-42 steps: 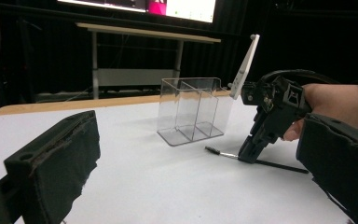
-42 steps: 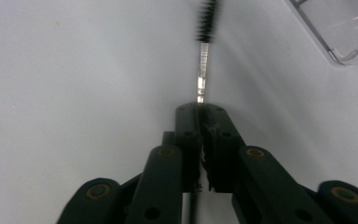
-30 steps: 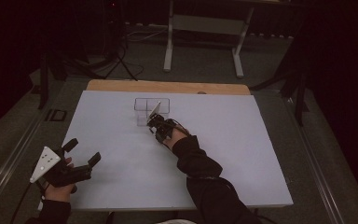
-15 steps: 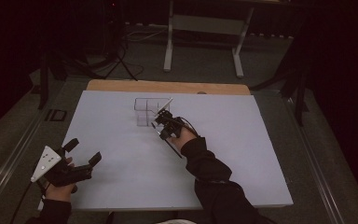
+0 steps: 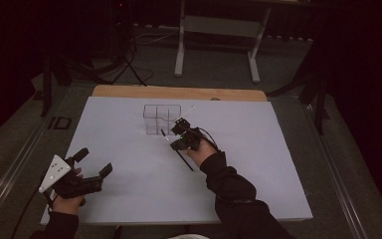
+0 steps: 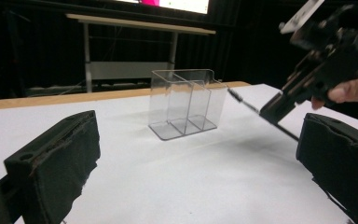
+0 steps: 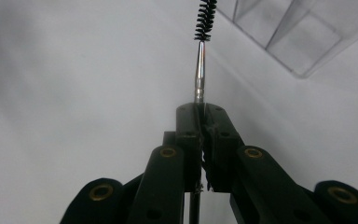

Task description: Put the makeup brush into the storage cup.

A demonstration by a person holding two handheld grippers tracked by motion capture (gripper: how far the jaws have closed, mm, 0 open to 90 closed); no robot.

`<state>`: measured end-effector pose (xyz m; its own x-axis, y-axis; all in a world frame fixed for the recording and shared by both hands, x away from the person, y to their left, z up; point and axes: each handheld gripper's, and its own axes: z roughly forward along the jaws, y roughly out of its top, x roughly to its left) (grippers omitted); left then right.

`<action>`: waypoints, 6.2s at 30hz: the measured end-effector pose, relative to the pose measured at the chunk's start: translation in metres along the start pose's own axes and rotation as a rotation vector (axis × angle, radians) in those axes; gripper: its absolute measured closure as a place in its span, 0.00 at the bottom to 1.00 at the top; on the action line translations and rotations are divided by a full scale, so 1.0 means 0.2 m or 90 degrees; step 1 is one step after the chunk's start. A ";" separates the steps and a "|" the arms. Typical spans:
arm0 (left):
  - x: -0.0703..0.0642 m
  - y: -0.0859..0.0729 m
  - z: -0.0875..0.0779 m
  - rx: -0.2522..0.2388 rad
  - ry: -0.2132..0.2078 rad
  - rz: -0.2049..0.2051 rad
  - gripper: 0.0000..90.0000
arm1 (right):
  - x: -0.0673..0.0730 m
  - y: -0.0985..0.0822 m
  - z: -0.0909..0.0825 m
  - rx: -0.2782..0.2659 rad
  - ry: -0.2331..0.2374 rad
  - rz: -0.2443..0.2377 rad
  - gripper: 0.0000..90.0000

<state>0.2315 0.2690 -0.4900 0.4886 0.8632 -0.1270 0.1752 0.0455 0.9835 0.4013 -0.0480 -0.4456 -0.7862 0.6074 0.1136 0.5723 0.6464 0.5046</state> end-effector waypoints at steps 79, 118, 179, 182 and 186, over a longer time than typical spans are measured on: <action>-0.54 -0.02 0.78 0.146 -0.337 -0.041 0.65 | 0.09 -0.26 -0.40 -0.388 0.076 -0.033 0.95; -0.47 0.03 0.77 0.203 -0.353 -0.016 0.96 | 0.07 -0.28 -0.42 -0.392 0.122 -0.102 0.74; -0.37 0.08 0.70 0.216 -0.372 0.030 0.68 | -0.06 -0.41 -0.32 -0.348 0.165 -0.108 0.96; -0.35 0.12 0.68 0.204 -0.371 0.030 0.66 | -0.06 -0.42 -0.32 -0.345 0.165 -0.109 0.96; -0.33 0.18 0.67 0.186 -0.366 0.025 0.64 | -0.06 -0.42 -0.31 -0.340 0.162 -0.112 0.96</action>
<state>0.3198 0.1463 -0.4629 0.8651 0.4505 -0.2206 0.3341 -0.1896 0.9233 0.3483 -0.1378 -0.4366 -0.9267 0.3416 0.1570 0.2850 0.3660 0.8859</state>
